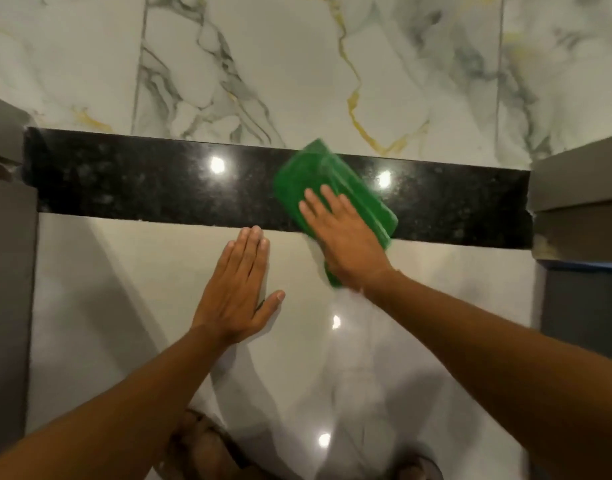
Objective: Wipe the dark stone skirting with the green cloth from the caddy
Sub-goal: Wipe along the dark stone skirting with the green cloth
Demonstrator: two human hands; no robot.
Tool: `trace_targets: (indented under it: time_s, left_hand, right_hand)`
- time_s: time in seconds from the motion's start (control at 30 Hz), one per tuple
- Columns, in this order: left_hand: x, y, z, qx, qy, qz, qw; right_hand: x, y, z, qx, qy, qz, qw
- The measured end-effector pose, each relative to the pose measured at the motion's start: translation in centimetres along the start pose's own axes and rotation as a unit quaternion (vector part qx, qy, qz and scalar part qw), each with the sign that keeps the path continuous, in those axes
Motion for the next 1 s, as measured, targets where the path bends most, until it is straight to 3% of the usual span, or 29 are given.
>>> trace_targets:
  time_s: [0.07, 0.13, 0.2, 0.27, 0.3, 0.37, 0.43, 0.47, 0.57, 0.63, 0.7, 0.77, 0.87, 1.0]
  left_hand:
    - [-0.1, 1.2, 0.1, 0.008, -0.006, -0.003, 1.0]
    - [-0.4, 2.8, -0.1, 0.009, -0.018, -0.012, 1.0]
    - [-0.9, 4.0, -0.1, 0.01, -0.014, -0.027, 0.999]
    - [-1.9, 5.5, -0.4, 0.0, -0.009, -0.049, 0.999]
    - [-2.4, 6.2, -0.6, -0.005, -0.006, -0.057, 0.998]
    - [-3.2, 7.4, -0.7, -0.014, -0.007, -0.063, 0.998]
    - [-3.6, 8.9, -0.8, -0.017, -0.016, -0.085, 0.996]
    - [-3.6, 9.7, -0.7, -0.014, -0.021, -0.099, 0.995]
    - [-4.2, 12.3, -0.7, -0.014, -0.046, -0.132, 0.99]
    - [-4.9, 14.0, -0.8, -0.02, -0.056, -0.155, 0.986]
    - [-5.8, 15.5, -0.8, -0.024, -0.059, -0.176, 0.982]
    - [-6.6, 16.6, -1.0, -0.023, -0.068, -0.186, 0.98]
    - [-7.3, 18.1, -1.3, -0.028, -0.081, -0.198, 0.976]
    - [-7.0, 20.1, -1.5, -0.033, -0.082, -0.216, 0.972]
  right_hand:
    - [5.2, 1.9, -0.5, -0.006, -0.04, 0.016, 0.999]
    - [7.5, 6.9, 0.6, -0.014, -0.004, -0.085, 0.996]
    - [6.0, 11.5, 2.1, -0.066, 0.047, -0.246, 0.966]
    - [3.4, 13.4, 2.9, -0.108, 0.083, -0.317, 0.939]
    - [2.4, 13.2, 2.8, -0.105, 0.084, -0.305, 0.943]
    - [2.9, 10.9, 1.8, -0.053, 0.066, -0.187, 0.979]
    - [7.7, 8.7, 0.0, -0.009, 0.02, -0.061, 0.998]
    - [10.5, 8.9, -0.3, -0.012, 0.007, -0.044, 0.999]
    - [15.0, 15.4, 0.0, -0.003, 0.009, -0.171, 0.985]
    - [14.1, 20.5, 1.2, -0.03, 0.03, -0.301, 0.953]
    - [12.1, 22.6, 2.3, -0.091, 0.061, -0.374, 0.921]
    - [11.9, 21.9, 1.7, -0.103, 0.077, -0.371, 0.92]
    - [17.5, 17.2, -1.4, -0.043, 0.025, -0.287, 0.957]
    - [27.8, 15.4, -3.8, -0.111, 0.004, -0.395, 0.912]
Point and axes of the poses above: each hand's wrist, its own x-axis away from the middle knuckle, its own z-axis out of the back of the hand, y = z × x, the point moved 8 cm from there along -x, towards the middle knuckle, and after that the axes turned 3 degrees about -y, right-handed, at the moved point
